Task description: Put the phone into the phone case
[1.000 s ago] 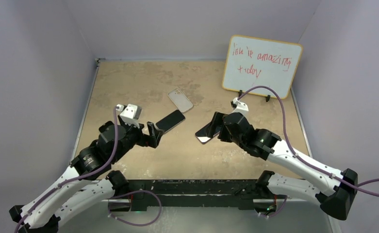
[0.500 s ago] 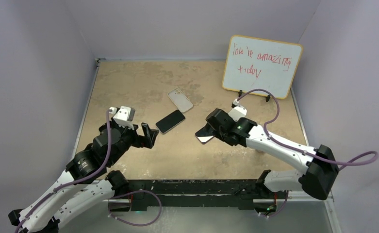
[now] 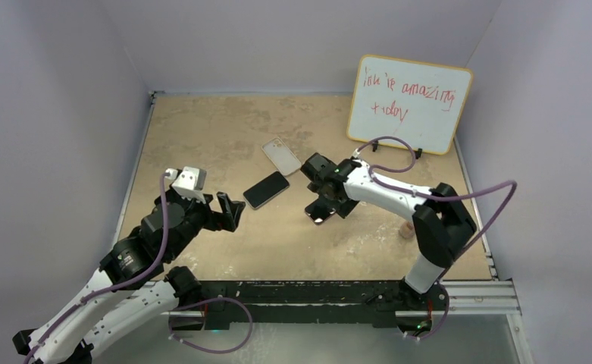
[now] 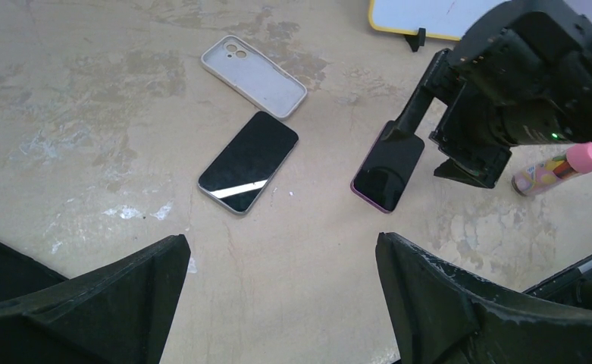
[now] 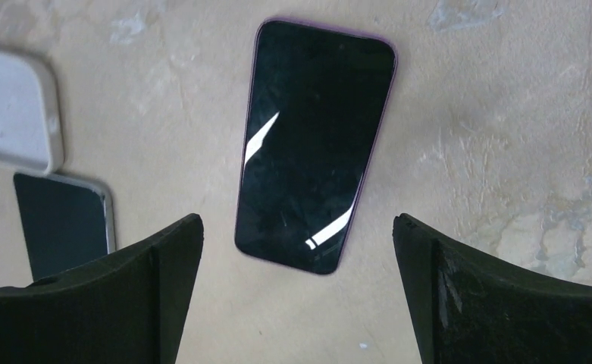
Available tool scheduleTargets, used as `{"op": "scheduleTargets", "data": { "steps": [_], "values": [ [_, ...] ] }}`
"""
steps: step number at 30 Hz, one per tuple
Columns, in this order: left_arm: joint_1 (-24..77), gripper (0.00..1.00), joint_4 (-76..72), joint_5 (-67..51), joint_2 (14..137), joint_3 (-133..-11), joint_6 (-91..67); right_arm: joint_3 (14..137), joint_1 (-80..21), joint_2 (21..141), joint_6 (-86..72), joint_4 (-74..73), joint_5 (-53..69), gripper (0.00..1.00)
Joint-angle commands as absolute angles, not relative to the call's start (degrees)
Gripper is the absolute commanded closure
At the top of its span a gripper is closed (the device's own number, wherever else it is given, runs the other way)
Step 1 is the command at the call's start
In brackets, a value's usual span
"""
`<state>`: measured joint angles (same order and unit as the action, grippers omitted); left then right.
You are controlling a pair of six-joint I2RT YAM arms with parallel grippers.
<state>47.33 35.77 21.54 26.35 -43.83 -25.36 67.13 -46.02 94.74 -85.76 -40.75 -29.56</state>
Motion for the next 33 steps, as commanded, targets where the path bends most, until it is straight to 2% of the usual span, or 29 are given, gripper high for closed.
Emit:
{"op": "scheduleTargets", "data": {
  "steps": [1,23,27,33],
  "values": [
    [47.5,0.02,35.8,22.7,25.6,-45.6,-25.3,72.7,-42.5,99.9,-91.0,-48.5,-28.3,0.05],
    [47.5,0.02,35.9,23.9,24.7,-45.4,-25.7,78.6,-38.8,112.5,-90.9,-50.6,-23.8,0.08],
    [47.5,0.02,35.9,24.3,24.7,-45.4,-25.8,77.8,-38.8,112.5,-91.1,-50.4,-23.4,0.12],
    [47.5,0.03,36.3,24.9,25.4,-45.5,-26.5,75.1,-38.8,111.9,-89.6,-49.4,-22.9,0.22]
  ]
}}
